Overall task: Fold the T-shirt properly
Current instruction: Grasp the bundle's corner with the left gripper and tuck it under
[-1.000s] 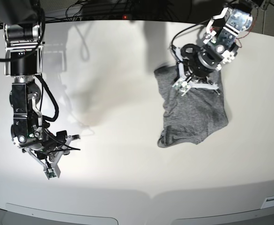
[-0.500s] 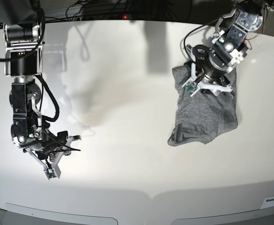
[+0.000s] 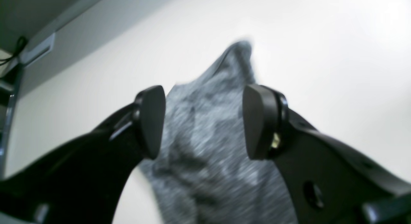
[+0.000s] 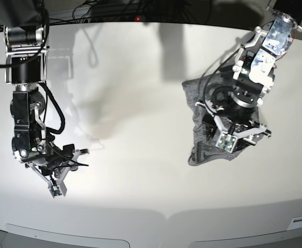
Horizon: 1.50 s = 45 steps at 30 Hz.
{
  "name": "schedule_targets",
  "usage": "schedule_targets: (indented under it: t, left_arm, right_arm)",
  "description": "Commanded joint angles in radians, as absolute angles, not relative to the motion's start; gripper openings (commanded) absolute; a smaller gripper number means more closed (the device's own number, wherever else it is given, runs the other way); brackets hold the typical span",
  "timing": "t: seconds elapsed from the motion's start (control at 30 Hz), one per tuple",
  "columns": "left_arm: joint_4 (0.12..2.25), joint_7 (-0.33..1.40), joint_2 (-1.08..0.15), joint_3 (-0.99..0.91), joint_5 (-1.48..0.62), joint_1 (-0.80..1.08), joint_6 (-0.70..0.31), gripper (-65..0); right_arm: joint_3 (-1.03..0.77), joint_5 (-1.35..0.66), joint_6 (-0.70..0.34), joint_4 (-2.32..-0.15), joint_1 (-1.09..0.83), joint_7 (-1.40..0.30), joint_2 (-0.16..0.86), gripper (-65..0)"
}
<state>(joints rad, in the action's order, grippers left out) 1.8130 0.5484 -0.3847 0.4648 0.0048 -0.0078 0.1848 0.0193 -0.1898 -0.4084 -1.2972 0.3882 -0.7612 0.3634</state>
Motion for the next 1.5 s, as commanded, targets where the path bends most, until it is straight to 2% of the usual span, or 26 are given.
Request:
schedule_targets:
  t: [0.0,0.23,0.67,0.93,1.1,1.47]
  left_arm:
    - [1.824,0.484,-0.371,0.459,0.006,-0.025,0.210,-27.6]
    - [1.683,0.192,-0.285,0.458,-0.023,-0.036,0.229,-27.7]
    - [1.177,0.161,-0.274,0.406,-0.093,-0.151,0.240,-27.7]
    - [0.949,-0.096,-0.215,0.406,-0.144,-0.147,0.239,-27.7]
    - [0.922,-0.186,-0.176,0.406,-0.144,-0.148,0.237,-27.7]
    - [0.924,-0.188,-0.165,0.406,-0.140,-0.168,0.240,-27.7]
  right_arm:
    - [0.012,-0.195,-0.411,-1.316,0.418,-0.744,0.376,-42.9]
    - [0.012,-0.195,-0.411,-1.316,0.410,-0.780,0.376,-42.9]
    - [0.012,-0.196,-0.411,-1.316,0.402,-0.782,0.376,-42.9]
    - [0.012,-0.195,-0.411,-1.316,0.402,-0.778,0.376,-42.9]
    - [0.012,-0.196,-0.411,-1.316,0.402,-0.778,0.376,-42.9]
    - [0.012,-0.196,-0.411,-1.316,0.402,-0.775,0.376,-42.9]
